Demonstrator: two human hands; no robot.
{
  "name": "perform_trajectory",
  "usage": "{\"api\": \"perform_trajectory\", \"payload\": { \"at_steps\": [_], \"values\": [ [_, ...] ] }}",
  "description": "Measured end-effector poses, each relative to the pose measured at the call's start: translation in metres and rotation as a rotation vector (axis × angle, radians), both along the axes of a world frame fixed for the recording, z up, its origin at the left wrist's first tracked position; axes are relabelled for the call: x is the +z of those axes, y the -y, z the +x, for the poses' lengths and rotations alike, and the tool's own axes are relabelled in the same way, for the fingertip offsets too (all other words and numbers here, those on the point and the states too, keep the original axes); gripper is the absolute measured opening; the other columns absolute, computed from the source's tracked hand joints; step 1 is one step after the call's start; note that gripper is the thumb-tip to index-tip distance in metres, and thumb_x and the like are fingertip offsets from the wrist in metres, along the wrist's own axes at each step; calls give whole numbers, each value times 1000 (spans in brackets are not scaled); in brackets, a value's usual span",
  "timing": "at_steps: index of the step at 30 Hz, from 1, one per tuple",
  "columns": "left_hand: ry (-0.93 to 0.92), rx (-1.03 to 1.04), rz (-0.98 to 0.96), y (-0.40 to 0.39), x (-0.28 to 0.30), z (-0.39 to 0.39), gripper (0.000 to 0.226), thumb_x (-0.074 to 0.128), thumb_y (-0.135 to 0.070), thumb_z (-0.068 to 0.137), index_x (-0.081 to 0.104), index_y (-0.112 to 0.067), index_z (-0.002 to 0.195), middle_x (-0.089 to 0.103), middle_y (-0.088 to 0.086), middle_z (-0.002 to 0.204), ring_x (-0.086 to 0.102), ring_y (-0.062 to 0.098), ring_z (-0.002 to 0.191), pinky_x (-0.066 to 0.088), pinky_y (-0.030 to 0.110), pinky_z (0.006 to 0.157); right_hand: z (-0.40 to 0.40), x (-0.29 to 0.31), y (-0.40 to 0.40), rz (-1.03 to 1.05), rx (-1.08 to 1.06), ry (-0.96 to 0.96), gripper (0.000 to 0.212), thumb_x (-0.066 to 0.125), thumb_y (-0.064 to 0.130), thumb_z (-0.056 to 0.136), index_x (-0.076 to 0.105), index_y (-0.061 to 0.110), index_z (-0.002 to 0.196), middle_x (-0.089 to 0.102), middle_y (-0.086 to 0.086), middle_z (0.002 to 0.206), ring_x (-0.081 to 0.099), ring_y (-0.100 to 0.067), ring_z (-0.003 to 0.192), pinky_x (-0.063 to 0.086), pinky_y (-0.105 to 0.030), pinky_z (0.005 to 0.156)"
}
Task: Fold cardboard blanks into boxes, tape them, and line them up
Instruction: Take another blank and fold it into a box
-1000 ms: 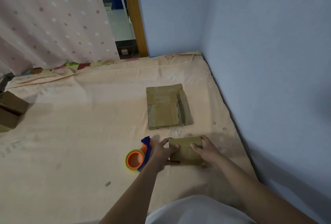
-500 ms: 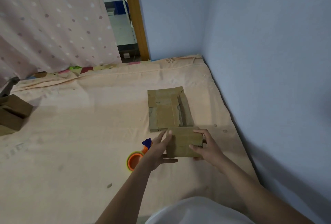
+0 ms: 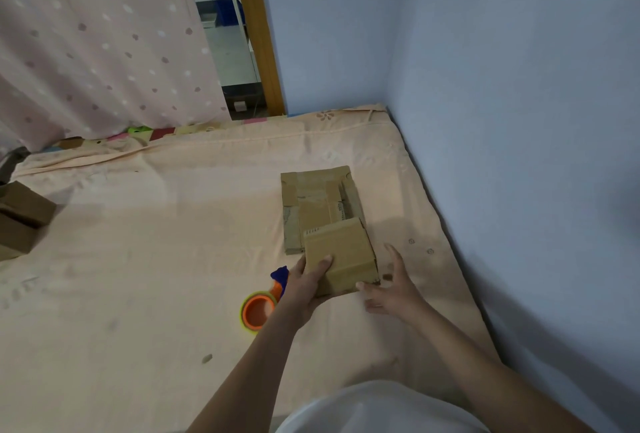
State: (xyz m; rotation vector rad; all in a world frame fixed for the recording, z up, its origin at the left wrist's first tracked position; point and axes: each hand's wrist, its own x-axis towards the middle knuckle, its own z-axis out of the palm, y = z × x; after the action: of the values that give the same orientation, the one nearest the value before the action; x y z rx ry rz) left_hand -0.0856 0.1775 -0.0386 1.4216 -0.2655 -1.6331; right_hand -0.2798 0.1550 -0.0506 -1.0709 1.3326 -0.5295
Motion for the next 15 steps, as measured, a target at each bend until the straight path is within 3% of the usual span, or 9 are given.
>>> {"api": "perform_trajectory", "payload": {
  "at_steps": [3, 8, 10, 13, 15],
  "values": [
    [143, -25, -46, -1, -3, 1, 87, 83, -32, 78, 34, -30, 150, 52, 2, 127, 58, 22, 110, 61, 36, 75, -3, 0, 2, 247, -114, 207, 103, 81, 16, 83, 11, 40, 155, 55, -13, 128, 74, -36, 91, 61, -45, 85],
    [277, -121, -168, -10, -12, 1, 86, 85, -39, 75, 34, -48, 143, 47, 2, 134, 57, 22, 117, 60, 32, 72, -7, -7, 12, 319, -31, 205, 114, 96, 39, 59, 32, 25, 152, 55, -13, 138, 65, -35, 113, 61, -45, 84],
    [294, -169, -212, -13, -16, 1, 87, 85, -41, 74, 31, -53, 141, 44, -1, 137, 53, 22, 122, 60, 33, 74, -10, -7, 15, 353, -37, 264, 100, 93, 33, 62, 42, 10, 145, 59, -13, 134, 64, -34, 115, 60, -42, 85],
    [316, -273, -244, -14, -18, 3, 90, 83, -41, 78, 24, -53, 145, 42, -10, 136, 50, 17, 124, 60, 31, 78, -13, -7, 16, 369, 32, 251, 67, 80, 14, 80, 51, 3, 139, 65, -11, 128, 63, -27, 117, 57, -35, 93],
    [397, -382, -263, -15, -18, 7, 95, 83, -41, 78, 19, -53, 147, 39, -23, 131, 46, 6, 123, 54, 22, 78, -19, -11, 19, 351, 101, 178, 72, 81, 10, 80, 48, 2, 143, 65, -8, 130, 60, -23, 121, 52, -35, 101]
  ]
}}
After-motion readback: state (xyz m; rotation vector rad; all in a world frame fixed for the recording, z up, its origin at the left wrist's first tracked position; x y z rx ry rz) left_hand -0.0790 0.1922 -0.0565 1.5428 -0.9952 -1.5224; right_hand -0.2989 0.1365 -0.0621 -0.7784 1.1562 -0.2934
